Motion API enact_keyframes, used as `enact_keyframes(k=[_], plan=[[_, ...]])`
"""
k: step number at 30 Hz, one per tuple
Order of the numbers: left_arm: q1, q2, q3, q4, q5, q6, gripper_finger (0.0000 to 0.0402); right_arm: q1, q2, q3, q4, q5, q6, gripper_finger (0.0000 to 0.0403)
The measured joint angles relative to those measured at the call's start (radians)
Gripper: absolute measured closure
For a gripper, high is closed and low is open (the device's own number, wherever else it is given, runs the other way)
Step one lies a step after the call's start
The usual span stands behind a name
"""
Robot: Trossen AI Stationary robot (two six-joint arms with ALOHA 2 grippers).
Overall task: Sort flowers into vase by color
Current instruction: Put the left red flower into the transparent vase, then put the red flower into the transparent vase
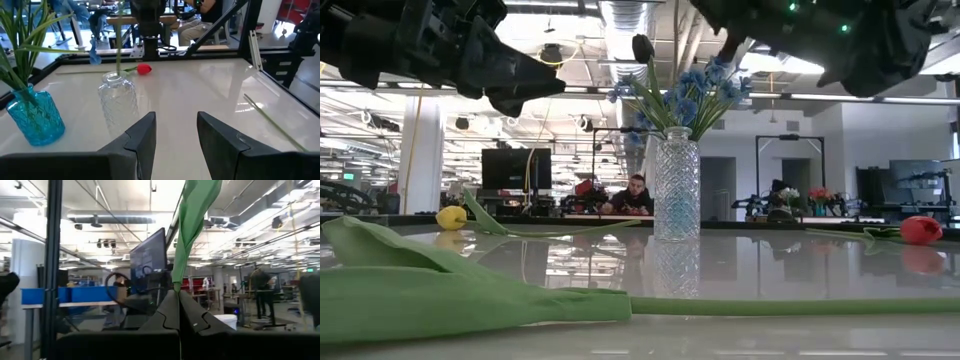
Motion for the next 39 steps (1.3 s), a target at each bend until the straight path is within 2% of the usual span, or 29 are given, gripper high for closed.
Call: enact_keyframes(k=[6, 16, 24, 33, 39], plan=[[0.0, 0.0, 0.0, -0.005, 0.002, 0.003, 0.0269, -0.01, -0.049, -0.005, -0.031, 0.0, -0.027, 0.0387], [0.0, 0.0, 0.0, -0.006, 0.002, 0.008, 0.0269, -0.007, -0.052, -0.005, -0.103, 0.002, -0.025, 0.0387], [0.0, 0.0, 0.0, -0.005, 0.004, 0.001, 0.0269, -0.018, 0.025, -0.006, -0.109, 0.008, 0.027, 0.0386], [0.0, 0.0, 0.0, -0.001, 0.027, 0.0, 0.0269, -0.03, 0.024, -0.006, -0.163, 0.007, 0.088, 0.0277], [0.0, 0.0, 0.0, -0.001, 0.03, -0.004, 0.0269, -0.03, -0.062, -0.006, -0.346, 0.003, 0.082, 0.021]])
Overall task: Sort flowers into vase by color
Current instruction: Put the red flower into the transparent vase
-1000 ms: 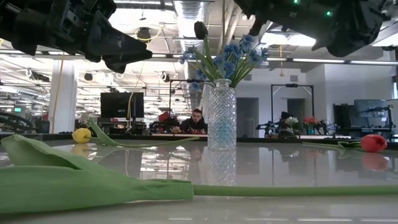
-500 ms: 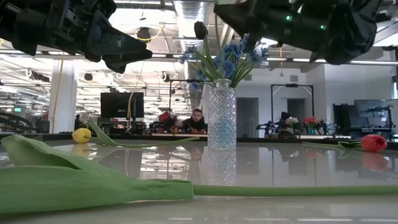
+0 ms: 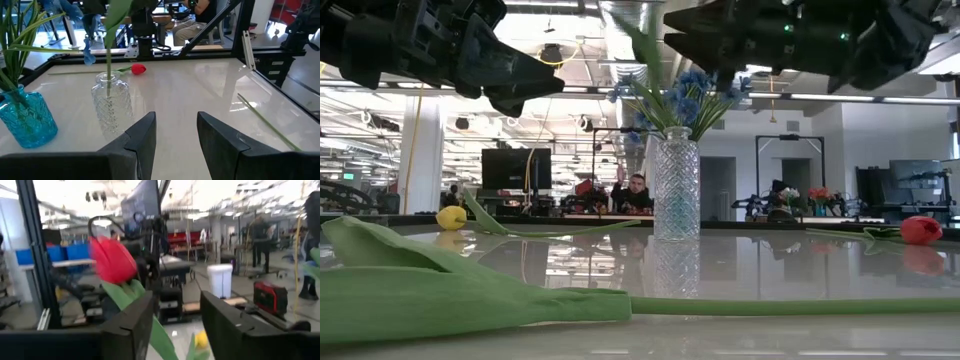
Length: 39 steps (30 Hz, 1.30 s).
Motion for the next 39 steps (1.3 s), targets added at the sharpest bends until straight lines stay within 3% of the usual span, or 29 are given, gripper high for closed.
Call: enact_keyframes(k=[6, 15, 21, 28, 34, 39], plan=[[0.0, 0.0, 0.0, 0.0, 0.02, 0.0, 0.0269, 0.011, -0.164, 0.0, -0.31, -0.003, -0.01, 0.0172], [0.0, 0.0, 0.0, 0.0, 0.02, 0.0, 0.0269, 0.057, -0.466, 0.0, -0.867, -0.003, -0.013, 0.017], [0.0, 0.0, 0.0, 0.001, 0.02, -0.004, 0.0269, 0.062, -0.596, 0.0, -1.237, -0.001, -0.179, 0.0171], [0.0, 0.0, 0.0, 0.001, 0.02, -0.014, 0.0269, 0.028, -0.619, 0.0, -1.595, 0.082, -0.393, 0.0171], [0.0, 0.0, 0.0, 0.001, 0.02, -0.015, 0.0269, -0.004, -0.578, 0.0, -1.646, 0.091, -0.588, 0.0171], [0.0, 0.0, 0.0, -0.001, 0.02, -0.023, 0.0269, -0.024, -0.522, 0.0, -1.66, 0.16, -0.777, 0.0171]])
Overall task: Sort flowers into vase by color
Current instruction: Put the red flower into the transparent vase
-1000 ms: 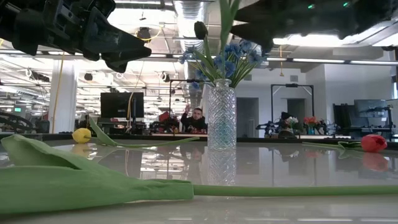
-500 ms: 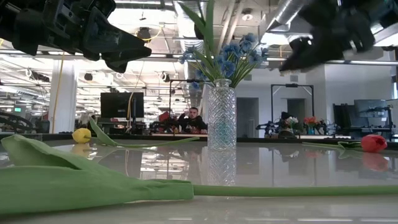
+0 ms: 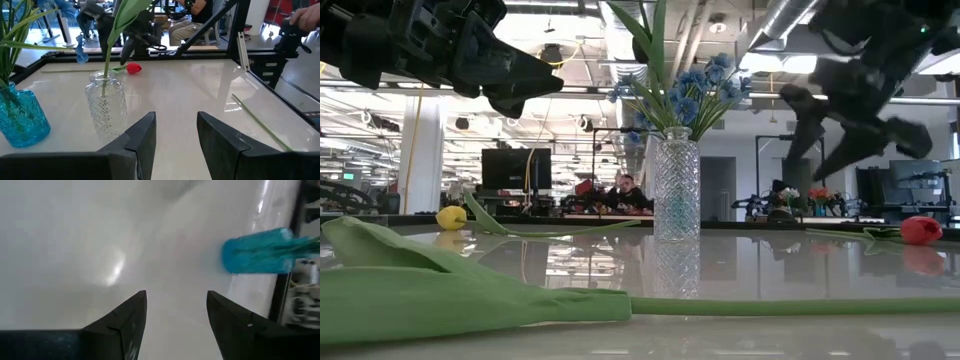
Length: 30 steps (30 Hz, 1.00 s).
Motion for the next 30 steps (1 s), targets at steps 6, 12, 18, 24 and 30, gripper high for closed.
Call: enact_keyframes(k=[6, 12, 18, 24, 30], plan=[[0.0, 0.0, 0.0, -0.004, 0.0, 0.0, 0.0269, -0.032, 0.083, 0.0, -0.137, 0.084, -0.254, 0.0171], [0.0, 0.0, 0.0, -0.012, 0.0, 0.0, 0.0269, -0.056, 0.201, 0.0, -0.318, 0.223, -0.463, 0.0171], [0.0, 0.0, 0.0, -0.012, 0.0, 0.0, 0.0269, -0.092, 0.31, 0.0, -0.358, 0.346, -0.61, 0.0171], [0.0, 0.0, 0.0, -0.017, 0.0, -0.007, 0.0269, -0.194, 0.388, 0.0, -0.36, 0.345, -0.666, 0.0171], [0.0, 0.0, 0.0, -0.043, -0.002, -0.015, 0.0269, -0.301, 0.444, 0.0, -0.355, 0.329, -0.705, 0.0171]])
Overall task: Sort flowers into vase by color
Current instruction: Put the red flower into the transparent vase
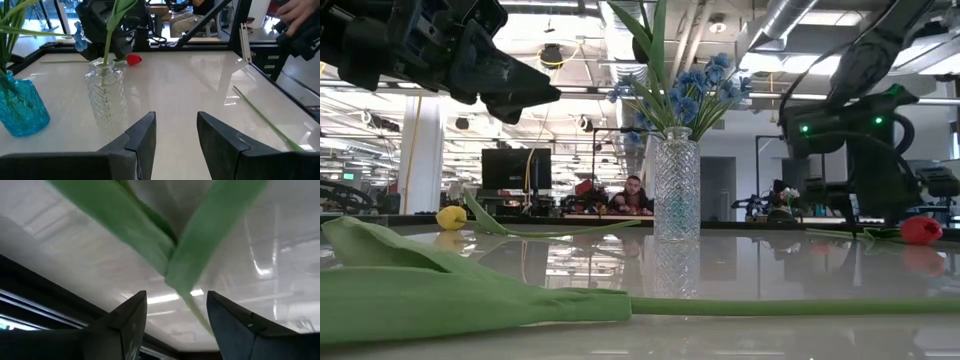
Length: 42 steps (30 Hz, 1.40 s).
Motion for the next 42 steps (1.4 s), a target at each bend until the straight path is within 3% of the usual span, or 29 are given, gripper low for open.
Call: enact_keyframes(k=[5, 11, 16, 24, 31, 34, 42], plan=[[0.0, 0.0, 0.0, -0.003, -0.001, 0.003, 0.0269, 0.005, 0.046, 0.005, 0.042, -0.053, -0.017, 0.0203], [0.0, 0.0, 0.0, -0.027, -0.002, 0.007, 0.0269, 0.062, 0.064, 0.003, 0.091, -0.047, 0.002, 0.0304], [0.0, 0.0, 0.0, -0.027, -0.01, 0.007, 0.0269, 0.109, 0.036, 0.007, 0.065, -0.068, 0.148, 0.0384], [0.0, 0.0, 0.0, -0.021, -0.028, -0.001, 0.0269, 0.23, -0.068, 0.061, 0.005, -0.209, 0.344, 0.0378], [0.0, 0.0, 0.0, -0.016, -0.028, -0.003, 0.0269, 0.308, -0.211, 0.189, 0.021, -0.523, 0.667, 0.0387], [0.0, 0.0, 0.0, -0.012, -0.028, -0.01, 0.0269, 0.326, -0.262, 0.22, 0.139, -0.646, 0.837, 0.0384], [0.0, 0.0, 0.0, -0.012, -0.028, -0.012, 0.0269, 0.345, -0.326, 0.227, 0.655, -0.768, 1.356, 0.0384]])
